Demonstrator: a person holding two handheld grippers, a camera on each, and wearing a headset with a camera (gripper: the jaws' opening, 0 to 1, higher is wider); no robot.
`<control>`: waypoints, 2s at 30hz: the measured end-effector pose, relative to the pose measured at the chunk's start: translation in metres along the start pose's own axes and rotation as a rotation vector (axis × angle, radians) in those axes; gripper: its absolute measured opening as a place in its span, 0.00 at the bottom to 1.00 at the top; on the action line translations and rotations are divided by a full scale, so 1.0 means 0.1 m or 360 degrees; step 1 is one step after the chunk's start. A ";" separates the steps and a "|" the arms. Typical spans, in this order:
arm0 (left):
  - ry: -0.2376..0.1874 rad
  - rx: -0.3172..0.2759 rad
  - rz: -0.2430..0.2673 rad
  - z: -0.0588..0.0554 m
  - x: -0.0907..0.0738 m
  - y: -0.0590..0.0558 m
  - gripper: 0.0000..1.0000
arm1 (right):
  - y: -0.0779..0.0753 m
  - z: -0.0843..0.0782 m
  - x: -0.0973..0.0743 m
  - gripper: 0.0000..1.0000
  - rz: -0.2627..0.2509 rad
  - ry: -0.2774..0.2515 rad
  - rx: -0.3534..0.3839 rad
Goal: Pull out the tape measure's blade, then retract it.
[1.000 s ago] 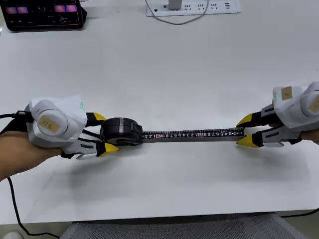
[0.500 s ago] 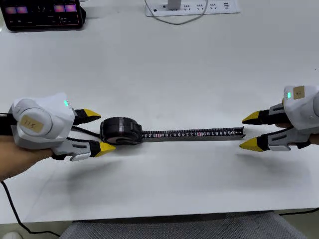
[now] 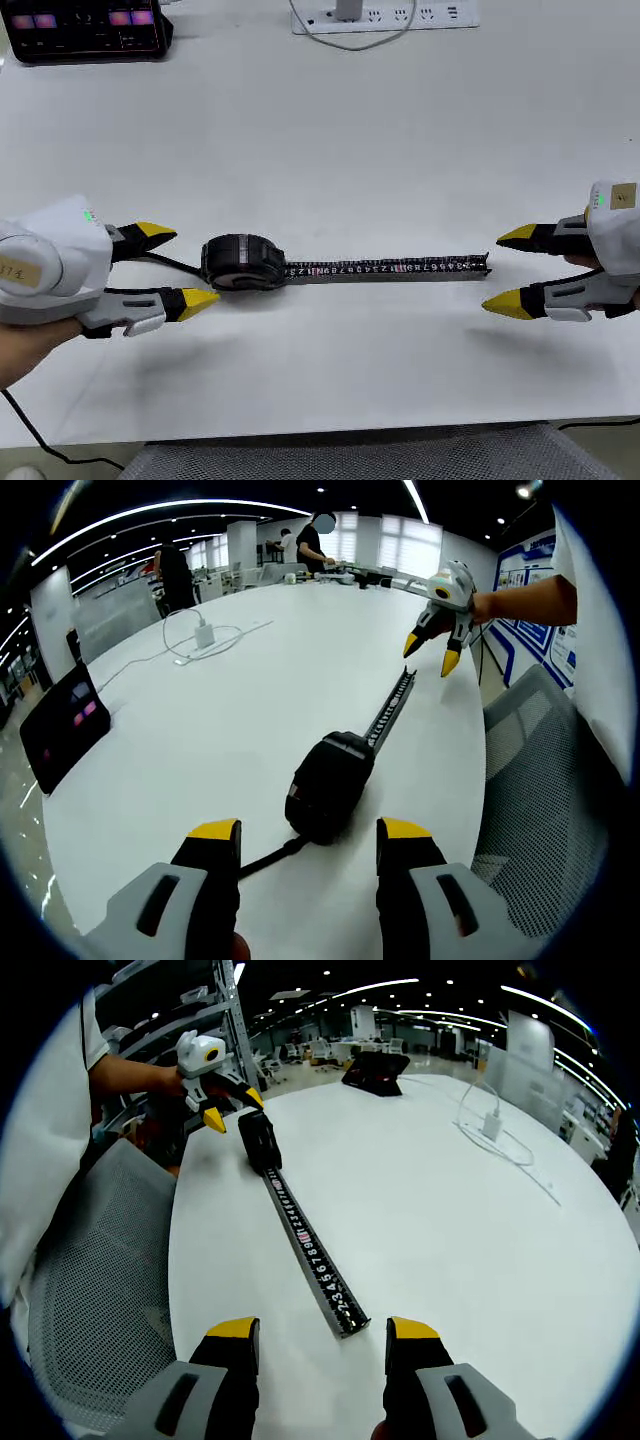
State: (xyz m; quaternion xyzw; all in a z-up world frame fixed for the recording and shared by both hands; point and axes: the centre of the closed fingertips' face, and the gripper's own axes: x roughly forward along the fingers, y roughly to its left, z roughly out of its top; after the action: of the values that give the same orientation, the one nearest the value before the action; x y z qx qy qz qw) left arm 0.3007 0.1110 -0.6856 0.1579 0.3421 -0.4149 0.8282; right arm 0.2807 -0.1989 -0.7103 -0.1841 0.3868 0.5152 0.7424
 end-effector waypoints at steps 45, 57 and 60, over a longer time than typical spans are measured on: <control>-0.0204 -0.0275 0.0243 -0.20 -0.44 -0.16 0.83 | 0.21 0.02 -0.13 0.80 -0.0235 -0.0170 0.0170; -0.0227 -0.0310 0.0263 -0.24 -0.47 -0.23 0.85 | 0.30 -0.01 -0.13 0.83 -0.0295 -0.0231 0.0217; -0.0234 -0.0321 0.0272 -0.26 -0.48 -0.25 0.88 | 0.33 -0.03 -0.13 0.85 -0.0302 -0.0231 0.0224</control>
State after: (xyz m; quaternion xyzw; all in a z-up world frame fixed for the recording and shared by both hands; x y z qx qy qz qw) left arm 0.2495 0.1375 -0.6699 0.0715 0.3060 -0.3168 0.8949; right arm 0.2475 -0.1958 -0.6978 -0.1294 0.3481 0.4262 0.8249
